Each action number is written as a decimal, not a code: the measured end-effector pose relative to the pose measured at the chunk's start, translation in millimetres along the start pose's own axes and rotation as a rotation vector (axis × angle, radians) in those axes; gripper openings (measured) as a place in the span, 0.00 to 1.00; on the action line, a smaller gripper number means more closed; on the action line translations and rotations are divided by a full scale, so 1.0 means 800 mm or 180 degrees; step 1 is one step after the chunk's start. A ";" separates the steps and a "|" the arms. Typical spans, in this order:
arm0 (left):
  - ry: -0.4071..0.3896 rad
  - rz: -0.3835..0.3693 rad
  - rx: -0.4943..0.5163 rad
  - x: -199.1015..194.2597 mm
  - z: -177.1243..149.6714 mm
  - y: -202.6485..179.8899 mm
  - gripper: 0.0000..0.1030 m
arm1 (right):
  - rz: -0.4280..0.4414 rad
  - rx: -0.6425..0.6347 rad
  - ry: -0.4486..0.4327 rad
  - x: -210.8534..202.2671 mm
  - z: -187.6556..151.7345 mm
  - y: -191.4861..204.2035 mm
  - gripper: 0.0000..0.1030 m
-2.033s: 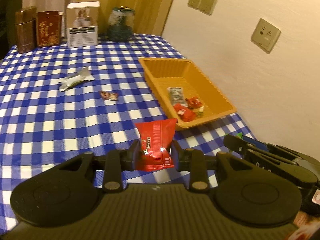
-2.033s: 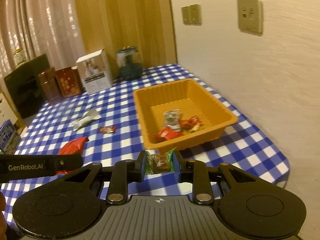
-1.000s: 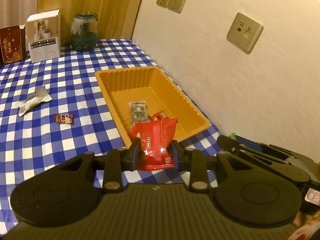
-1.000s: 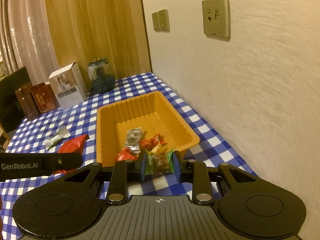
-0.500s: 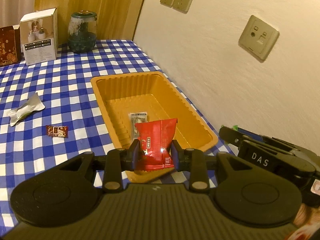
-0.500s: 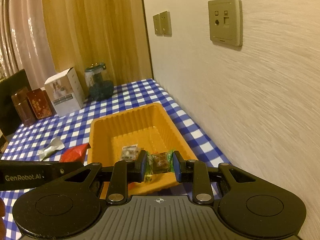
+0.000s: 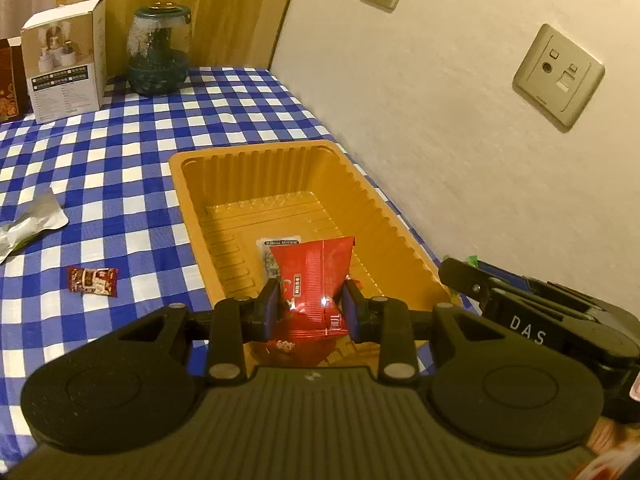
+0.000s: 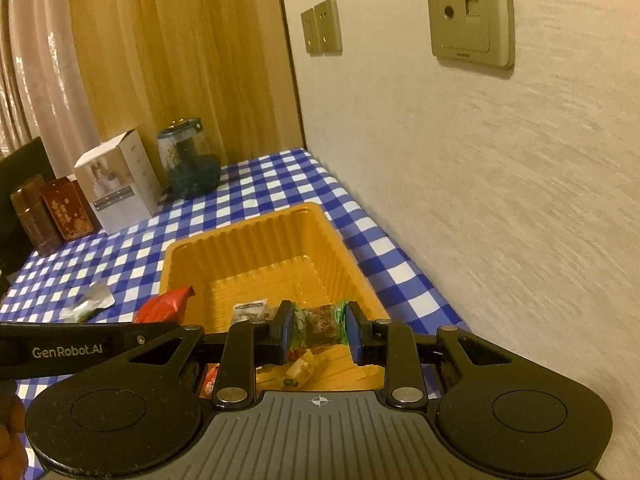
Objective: Organize snacks
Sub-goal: 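Lower both candies into the tray and open both grippers, then withdraw both open grippers from the tray back over the table, then grasp the brown-and-white wrapped candy with the right gripper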
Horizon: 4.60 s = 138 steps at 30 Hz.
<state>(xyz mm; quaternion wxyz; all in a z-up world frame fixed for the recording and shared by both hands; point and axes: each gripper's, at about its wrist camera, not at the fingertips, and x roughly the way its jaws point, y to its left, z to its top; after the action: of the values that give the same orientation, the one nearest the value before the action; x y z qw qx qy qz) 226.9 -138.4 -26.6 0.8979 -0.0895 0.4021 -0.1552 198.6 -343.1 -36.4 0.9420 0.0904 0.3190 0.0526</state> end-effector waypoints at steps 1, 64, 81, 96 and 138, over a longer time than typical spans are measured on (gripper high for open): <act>0.0003 0.0003 0.0008 0.004 0.001 0.000 0.29 | -0.0003 0.0008 0.0004 0.002 0.000 -0.001 0.27; -0.0211 0.0483 -0.0143 -0.173 -0.094 0.086 0.77 | 0.0291 0.0498 0.0205 -0.108 -0.065 0.075 0.68; -0.0284 0.0763 -0.0278 -0.233 -0.125 0.145 0.83 | 0.0457 0.0225 0.0331 -0.128 -0.098 0.136 0.68; -0.0321 0.0826 -0.0317 -0.241 -0.118 0.168 0.85 | 0.0549 0.0085 0.0349 -0.116 -0.093 0.163 0.68; -0.0298 0.0972 -0.0008 -0.077 -0.045 0.338 0.85 | 0.0746 -0.0282 0.0389 0.180 -0.095 0.282 0.62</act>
<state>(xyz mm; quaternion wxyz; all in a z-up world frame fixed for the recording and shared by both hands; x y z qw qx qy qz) 217.4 134.8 -84.9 0.9287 -0.0357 0.3690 -0.0120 256.9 -89.2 -134.9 0.9113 0.0819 0.3603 0.1817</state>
